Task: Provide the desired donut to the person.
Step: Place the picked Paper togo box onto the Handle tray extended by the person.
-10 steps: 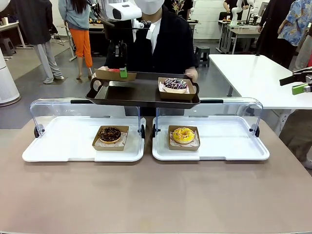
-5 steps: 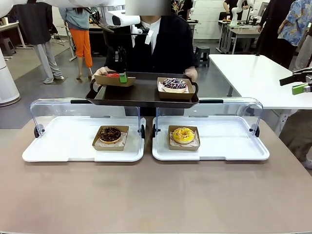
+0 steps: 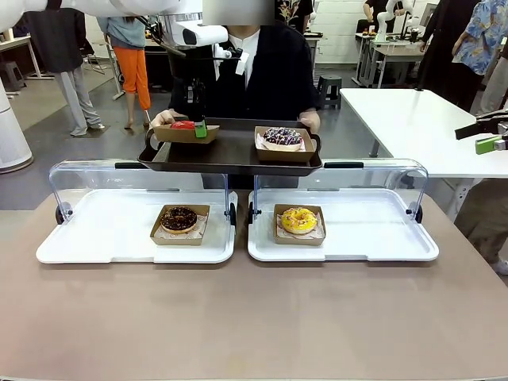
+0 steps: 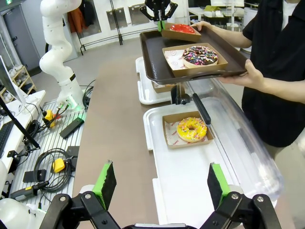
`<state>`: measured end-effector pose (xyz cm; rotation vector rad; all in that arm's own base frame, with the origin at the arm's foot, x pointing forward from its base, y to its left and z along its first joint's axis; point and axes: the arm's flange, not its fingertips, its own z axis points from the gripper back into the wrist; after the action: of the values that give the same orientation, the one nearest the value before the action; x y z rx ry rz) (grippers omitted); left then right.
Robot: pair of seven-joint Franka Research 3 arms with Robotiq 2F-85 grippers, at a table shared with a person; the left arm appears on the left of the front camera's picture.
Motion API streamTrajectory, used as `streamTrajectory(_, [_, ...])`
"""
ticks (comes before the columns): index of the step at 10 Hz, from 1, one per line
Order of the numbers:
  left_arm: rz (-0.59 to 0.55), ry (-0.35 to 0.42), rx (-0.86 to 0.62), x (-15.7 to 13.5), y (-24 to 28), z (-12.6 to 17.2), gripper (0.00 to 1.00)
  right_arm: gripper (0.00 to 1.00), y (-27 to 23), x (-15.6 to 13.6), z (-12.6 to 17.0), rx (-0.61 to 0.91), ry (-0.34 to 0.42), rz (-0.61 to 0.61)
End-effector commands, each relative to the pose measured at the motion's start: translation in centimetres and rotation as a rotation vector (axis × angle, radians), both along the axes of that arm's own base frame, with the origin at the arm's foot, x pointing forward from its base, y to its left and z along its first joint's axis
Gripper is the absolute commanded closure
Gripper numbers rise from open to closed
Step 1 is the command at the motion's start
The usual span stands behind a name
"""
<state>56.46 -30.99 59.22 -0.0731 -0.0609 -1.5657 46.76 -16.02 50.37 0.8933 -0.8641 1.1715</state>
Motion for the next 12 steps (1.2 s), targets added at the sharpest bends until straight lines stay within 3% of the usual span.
streamTrajectory(1, [-0.006, 0.009, -0.018, -0.2, 0.3, 0.2, 0.0, 0.0, 0.0, -0.1, 0.1, 0.002, -0.002, -0.001])
streamTrajectory(2, [-0.007, 0.009, -0.016, -0.3, 0.3, 0.2, 0.38, 0.0, 0.0, -0.1, 0.1, 0.002, -0.002, -0.001])
streamTrajectory(3, [-0.006, 0.01, -0.015, -0.3, 0.3, 0.3, 0.0, 0.0, 0.0, -0.1, 0.1, 0.002, -0.002, -0.001])
streamTrajectory(12, [-0.027, 0.032, -0.055, -0.6, 1.8, 1.0, 0.0, 0.0, 0.0, -0.1, 0.1, 0.002, -0.002, -0.001])
